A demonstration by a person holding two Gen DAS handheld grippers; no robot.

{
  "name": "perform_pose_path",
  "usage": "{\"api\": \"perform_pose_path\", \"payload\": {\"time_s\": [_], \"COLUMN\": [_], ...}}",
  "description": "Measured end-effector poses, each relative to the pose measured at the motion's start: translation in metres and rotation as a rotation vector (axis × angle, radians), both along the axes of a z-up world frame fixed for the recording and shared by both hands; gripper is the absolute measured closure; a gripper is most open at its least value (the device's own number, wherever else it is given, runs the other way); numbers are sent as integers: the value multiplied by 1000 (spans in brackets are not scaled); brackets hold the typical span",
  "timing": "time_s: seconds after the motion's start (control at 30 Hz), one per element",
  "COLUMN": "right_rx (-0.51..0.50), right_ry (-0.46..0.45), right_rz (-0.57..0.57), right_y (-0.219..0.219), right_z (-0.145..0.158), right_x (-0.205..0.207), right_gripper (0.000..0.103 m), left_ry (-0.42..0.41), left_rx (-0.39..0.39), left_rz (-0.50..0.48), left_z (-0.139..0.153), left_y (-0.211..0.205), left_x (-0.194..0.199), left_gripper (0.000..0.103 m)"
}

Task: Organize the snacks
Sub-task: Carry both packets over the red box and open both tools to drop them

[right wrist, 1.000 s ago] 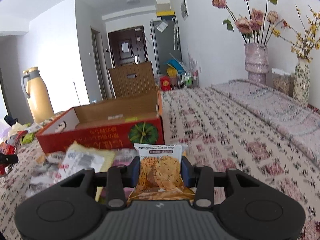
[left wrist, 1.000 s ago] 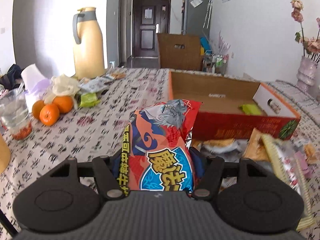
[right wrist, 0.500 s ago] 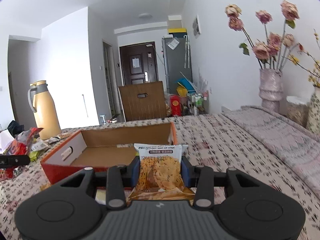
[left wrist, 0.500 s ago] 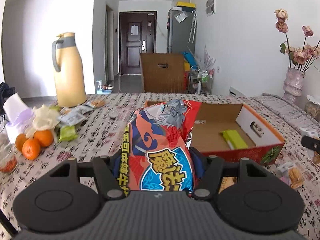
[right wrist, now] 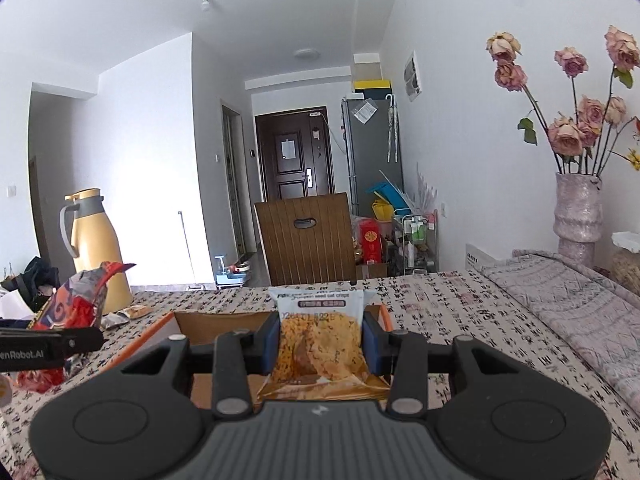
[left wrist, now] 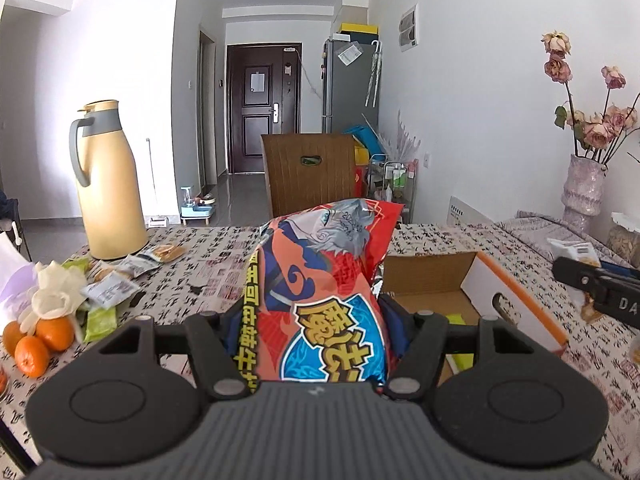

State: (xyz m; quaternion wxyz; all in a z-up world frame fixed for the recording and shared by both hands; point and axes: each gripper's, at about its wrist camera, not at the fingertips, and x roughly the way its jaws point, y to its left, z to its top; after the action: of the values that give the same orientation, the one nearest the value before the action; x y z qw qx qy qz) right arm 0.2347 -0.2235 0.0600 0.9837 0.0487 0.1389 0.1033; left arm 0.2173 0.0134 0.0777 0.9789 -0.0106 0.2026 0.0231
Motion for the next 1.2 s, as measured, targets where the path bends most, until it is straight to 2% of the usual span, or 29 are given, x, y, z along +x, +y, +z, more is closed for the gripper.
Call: {"api": "perform_pose_path", "payload": {"time_s": [0.27, 0.47, 0.63, 0.87, 0.97, 1.03, 1.07, 1.1, 1.2], "right_rx": [-7, -31, -68, -75, -78, -75, -72, -69, -50], "right_ry": [33, 109, 163, 191, 185, 175, 169, 162, 140], "right_rz": [-22, -44, -27, -31, -31, -30, -32, -36, -44], "right_y": [9, 14, 21, 21, 22, 21, 20, 19, 16], "right_z": [-7, -37, -50, -55, -54, -53, -52, -51, -48], "right_x": [44, 70, 77, 81, 78, 75, 75, 73, 69], "right_gripper": [63, 63, 63, 61, 57, 47, 35, 21, 0], "left_ry": [-9, 23, 82, 105, 109, 95, 82, 67, 44], "left_rx": [-16, -11, 18, 19, 5, -3, -5, -8, -17], "left_rz": [32, 37, 36, 18, 11, 13, 14, 17, 19], "left_z": [-1, -19, -43, -57, -58, -56, -54, -52, -48], "left_y": [-3, -3, -4, -4, -3, -1, -1, -1, 0], "left_x": [32, 55, 71, 75, 75, 71, 69, 66, 62], "left_gripper": [37, 37, 37, 36, 30, 8, 1, 0, 0]}}
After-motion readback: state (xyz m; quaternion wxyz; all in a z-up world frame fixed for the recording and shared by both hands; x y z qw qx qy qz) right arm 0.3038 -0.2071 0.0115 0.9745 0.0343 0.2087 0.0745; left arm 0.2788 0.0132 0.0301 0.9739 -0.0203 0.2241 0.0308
